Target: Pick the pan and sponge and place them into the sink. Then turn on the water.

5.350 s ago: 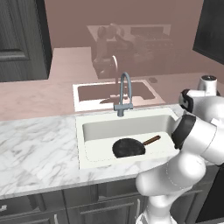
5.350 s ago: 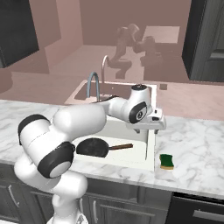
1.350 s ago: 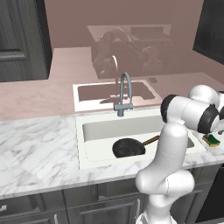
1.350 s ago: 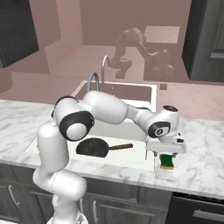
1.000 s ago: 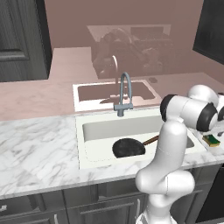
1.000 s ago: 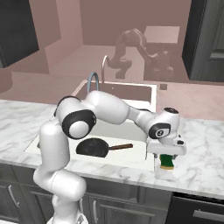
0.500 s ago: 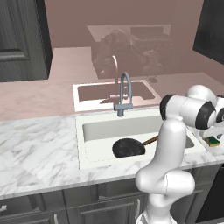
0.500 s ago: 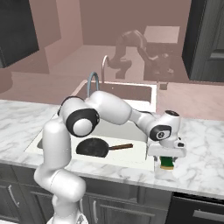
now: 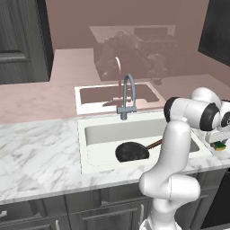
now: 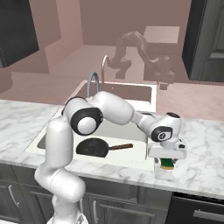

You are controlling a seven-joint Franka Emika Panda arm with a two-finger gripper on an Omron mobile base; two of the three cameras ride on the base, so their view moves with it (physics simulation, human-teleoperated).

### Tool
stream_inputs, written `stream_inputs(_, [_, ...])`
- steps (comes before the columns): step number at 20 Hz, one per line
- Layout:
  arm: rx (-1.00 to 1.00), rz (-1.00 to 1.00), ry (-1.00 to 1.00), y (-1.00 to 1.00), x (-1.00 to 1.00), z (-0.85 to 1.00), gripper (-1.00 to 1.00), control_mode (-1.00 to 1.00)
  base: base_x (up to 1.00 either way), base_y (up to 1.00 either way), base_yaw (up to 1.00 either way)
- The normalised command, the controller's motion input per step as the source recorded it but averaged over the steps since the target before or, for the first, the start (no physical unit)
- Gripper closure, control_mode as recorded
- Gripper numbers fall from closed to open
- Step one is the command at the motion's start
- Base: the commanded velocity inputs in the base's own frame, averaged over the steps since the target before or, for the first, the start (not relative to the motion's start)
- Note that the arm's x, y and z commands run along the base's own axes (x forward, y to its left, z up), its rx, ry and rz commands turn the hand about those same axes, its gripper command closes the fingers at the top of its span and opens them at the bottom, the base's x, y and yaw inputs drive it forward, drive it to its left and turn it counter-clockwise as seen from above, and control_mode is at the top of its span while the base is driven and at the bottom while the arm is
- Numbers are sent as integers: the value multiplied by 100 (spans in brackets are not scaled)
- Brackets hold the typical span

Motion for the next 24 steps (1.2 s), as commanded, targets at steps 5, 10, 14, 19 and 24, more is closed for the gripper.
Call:
stream_inputs(5, [2, 3, 3, -3, 8, -16, -100, -100, 0, 0, 0])
stream_inputs(10, [2, 3, 3, -2, 6, -17, -100, -100, 0, 0, 0])
stream_inputs(14, [1, 3, 4, 0, 1, -26, -100, -100, 0, 0, 0])
stream_inputs(19, [1, 3, 3, 1, 0, -20, 100, -100, 0, 0, 0])
stream_inputs(24, [4, 1, 0, -2, 0, 5, 100, -100, 0, 0, 0])
